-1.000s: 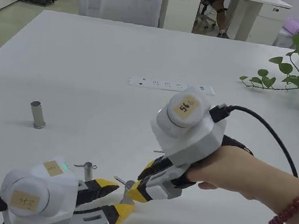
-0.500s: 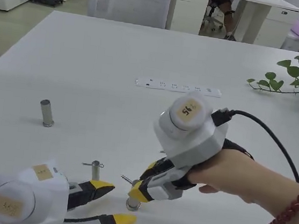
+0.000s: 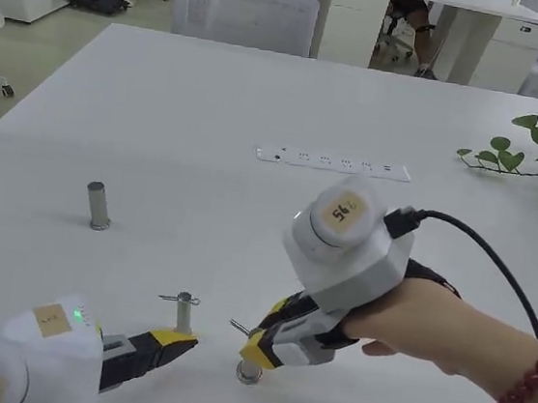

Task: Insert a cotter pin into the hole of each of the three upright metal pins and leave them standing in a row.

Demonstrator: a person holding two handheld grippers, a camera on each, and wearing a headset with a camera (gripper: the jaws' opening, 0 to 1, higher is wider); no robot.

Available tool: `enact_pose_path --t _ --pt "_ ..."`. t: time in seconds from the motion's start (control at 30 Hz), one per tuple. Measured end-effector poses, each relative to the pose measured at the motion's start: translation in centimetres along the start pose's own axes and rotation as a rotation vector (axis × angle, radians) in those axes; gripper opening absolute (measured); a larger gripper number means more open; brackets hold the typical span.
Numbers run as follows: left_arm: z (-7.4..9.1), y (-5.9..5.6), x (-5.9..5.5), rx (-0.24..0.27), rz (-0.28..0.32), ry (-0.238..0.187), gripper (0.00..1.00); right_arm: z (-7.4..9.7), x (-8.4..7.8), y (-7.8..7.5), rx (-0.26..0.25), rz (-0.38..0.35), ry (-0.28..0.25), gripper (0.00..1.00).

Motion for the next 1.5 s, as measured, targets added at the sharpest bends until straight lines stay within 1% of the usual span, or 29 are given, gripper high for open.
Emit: enact_pose_path --t 0.27,0.43,0.57,0.8,0.9,1.0,1.07,1.13,1.2,1.5 --pt "0.6 0.0 0.1 0.015 0.014 -0.012 0.56 -0.1 0.0 0.1 0.0 0.021 0.008 0.16" --pt "0.8 -0.1 0.2 0.015 0.019 -0.017 0.58 -0.1 0.1 0.0 0.002 0.026 0.018 0.15" --pt "0.9 -0.1 0.0 0.018 0.02 -0.01 0.59 -0.1 0.1 0.0 0.005 0.07 0.029 0.14" --pt "1.1 -0.2 -0.1 0.016 0.022 -0.006 0.59 0.0 0.3 -0.2 0.019 0.115 0.047 0.13" --pt "1.1 -0.2 -0.3 0.015 0.02 0.0 0.59 0.0 0.4 -0.2 0.028 0.156 0.057 0.13" --pt "1.1 -0.2 -0.4 0.015 0.015 0.004 0.59 0.0 0.4 -0.3 0.039 0.167 0.06 0.13" --pt "1.2 -0.2 -0.3 0.021 0.017 0.002 0.58 0.1 0.5 -0.4 0.051 0.206 0.069 0.13" --pt "1.3 -0.1 -0.3 0.026 0.019 -0.001 0.58 0.1 0.5 -0.6 0.058 0.226 0.077 0.13" --pt "1.4 0.0 -0.4 0.03 0.02 0.0 0.58 0.2 0.6 -0.6 0.07 0.27 0.087 0.13" --pt "1.6 0.0 -0.5 0.029 0.025 0.0 0.58 0.3 1.4 -0.9 0.114 0.372 0.091 0.13"
Point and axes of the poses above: the centre of the closed fingertips' face, and the gripper's own axes: z roughly backward along the fingers, y roughly to its left, x roughly out of its top, the point moved 9 cm from there along z, roughly backward along the fingers, and after that the axes turned 2 degrees about x, right-handed, at the moved point
